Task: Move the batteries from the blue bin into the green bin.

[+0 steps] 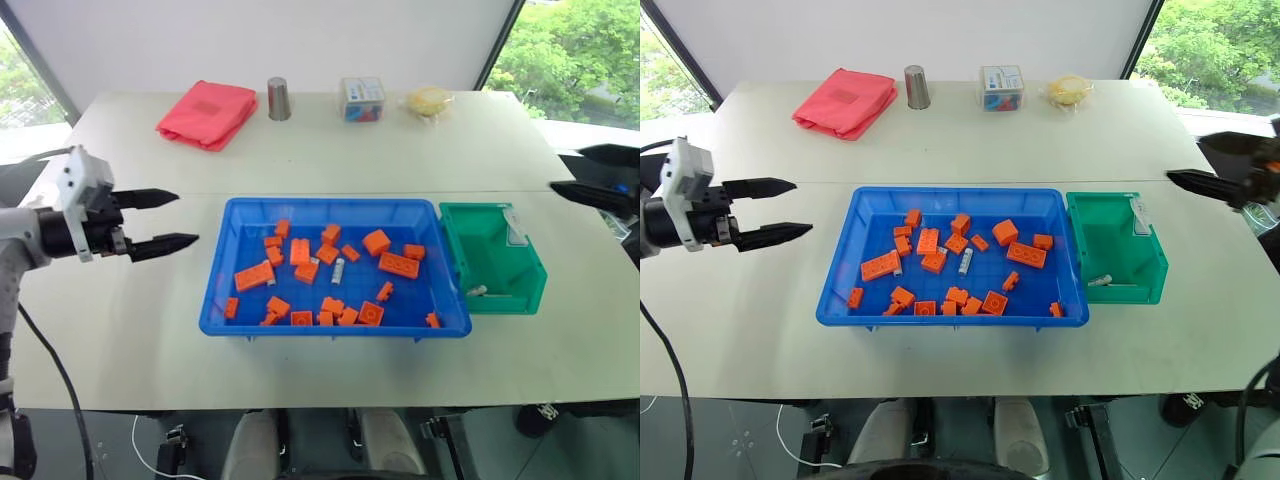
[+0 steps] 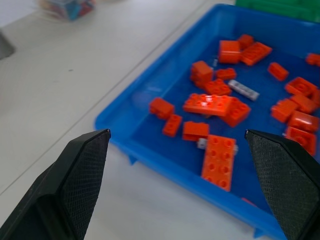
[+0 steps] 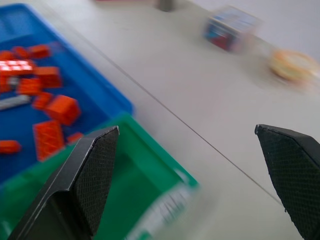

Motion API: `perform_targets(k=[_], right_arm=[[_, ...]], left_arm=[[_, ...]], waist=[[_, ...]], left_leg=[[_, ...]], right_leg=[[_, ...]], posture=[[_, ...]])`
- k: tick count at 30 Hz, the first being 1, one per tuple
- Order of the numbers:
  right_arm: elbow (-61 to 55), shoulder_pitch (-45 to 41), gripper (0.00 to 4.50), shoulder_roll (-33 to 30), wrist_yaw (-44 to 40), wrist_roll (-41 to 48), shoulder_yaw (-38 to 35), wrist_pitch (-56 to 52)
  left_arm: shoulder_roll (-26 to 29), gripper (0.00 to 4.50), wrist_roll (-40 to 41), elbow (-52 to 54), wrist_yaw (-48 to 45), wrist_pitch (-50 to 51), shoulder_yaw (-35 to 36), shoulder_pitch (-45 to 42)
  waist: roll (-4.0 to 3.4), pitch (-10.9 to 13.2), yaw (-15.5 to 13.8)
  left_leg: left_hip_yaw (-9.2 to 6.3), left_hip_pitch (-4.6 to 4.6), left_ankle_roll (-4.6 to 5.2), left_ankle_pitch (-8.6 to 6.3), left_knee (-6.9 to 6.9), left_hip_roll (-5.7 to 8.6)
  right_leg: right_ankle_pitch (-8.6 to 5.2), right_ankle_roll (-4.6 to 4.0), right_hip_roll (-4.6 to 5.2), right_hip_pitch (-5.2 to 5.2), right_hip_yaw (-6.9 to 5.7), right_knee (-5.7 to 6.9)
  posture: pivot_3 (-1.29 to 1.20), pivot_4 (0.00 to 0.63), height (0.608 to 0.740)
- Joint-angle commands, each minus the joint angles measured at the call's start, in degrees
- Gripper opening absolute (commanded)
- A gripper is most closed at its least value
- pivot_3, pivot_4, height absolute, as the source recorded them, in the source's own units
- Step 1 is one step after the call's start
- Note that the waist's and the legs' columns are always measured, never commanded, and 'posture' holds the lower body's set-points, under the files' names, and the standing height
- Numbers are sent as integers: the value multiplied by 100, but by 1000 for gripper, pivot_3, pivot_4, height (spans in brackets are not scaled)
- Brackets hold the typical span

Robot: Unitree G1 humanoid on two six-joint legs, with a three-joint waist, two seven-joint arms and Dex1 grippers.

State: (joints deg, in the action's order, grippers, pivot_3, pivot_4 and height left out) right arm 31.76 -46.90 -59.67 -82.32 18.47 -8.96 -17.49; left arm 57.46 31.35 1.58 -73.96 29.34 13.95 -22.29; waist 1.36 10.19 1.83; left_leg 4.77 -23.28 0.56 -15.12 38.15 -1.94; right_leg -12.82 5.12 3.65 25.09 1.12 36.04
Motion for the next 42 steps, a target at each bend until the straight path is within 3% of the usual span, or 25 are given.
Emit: perform_targets(k=[1, 5, 11, 20, 29, 39, 42], right_arm=[[-1186, -446, 4492, 576, -118, 138, 702, -556], [-1773, -1047, 4492, 1676, 24, -214, 1777, -864], [-1472, -1729, 4492, 3404, 234, -938, 3166, -638], [-175, -2054, 4492, 5007, 573, -1702, 4018, -22], [1233, -2232, 4492, 5817, 874, -2437, 4322, 902], [2902, -2696, 4492, 6462, 1553, -2990, 4152, 1418], [3067, -2693, 3647, 6514, 1611, -3096, 4117, 1508]], left_arm=[[173, 4500, 69, 218, -263, -33, -95, -34], [282, 4500, -74, 224, -436, -233, -203, 57], [466, 4500, -189, 292, -561, -490, -27, 469], [542, 4500, -62, 789, -415, -400, 433, 1050], [496, 4500, 95, 1117, -140, -221, 643, 1275], [477, 4500, 159, 1214, 34, -188, 630, 1283], [487, 4500, 177, 1195, 58, -188, 610, 1222]], waist=[[0, 0, 29], [-1, 1, 70], [-1, 2, 21], [6, -1, 40], [6, -1, 75], [5, 0, 86], [5, 0, 90]], left_leg=[[0, -2, -1, 1, 1, 0], [-3, -14, -2, 2, 1, -1], [2, -28, -4, 3, 1, 0], [0, -32, -7, 5, 10, 4], [-4, -29, -14, 8, 4, 1], [-7, -28, -22, 11, -1, 0], [-8, -27, -24, 12, -1, 0]], right_leg=[[0, 0, -1, 6, 0, 6], [3, 5, -8, 26, 0, 18], [2, 4, -7, 34, -11, 25], [3, 3, 2, 30, -18, 22], [2, 2, -3, 32, -20, 28], [-4, -9, -3, 33, -22, 28], [-4, -10, -2, 33, -22, 28]], posture=[[0, 150, 736], [0, 150, 736], [0, 150, 736], [0, 150, 736], [0, 150, 736], [0, 150, 736], [0, 150, 736]])
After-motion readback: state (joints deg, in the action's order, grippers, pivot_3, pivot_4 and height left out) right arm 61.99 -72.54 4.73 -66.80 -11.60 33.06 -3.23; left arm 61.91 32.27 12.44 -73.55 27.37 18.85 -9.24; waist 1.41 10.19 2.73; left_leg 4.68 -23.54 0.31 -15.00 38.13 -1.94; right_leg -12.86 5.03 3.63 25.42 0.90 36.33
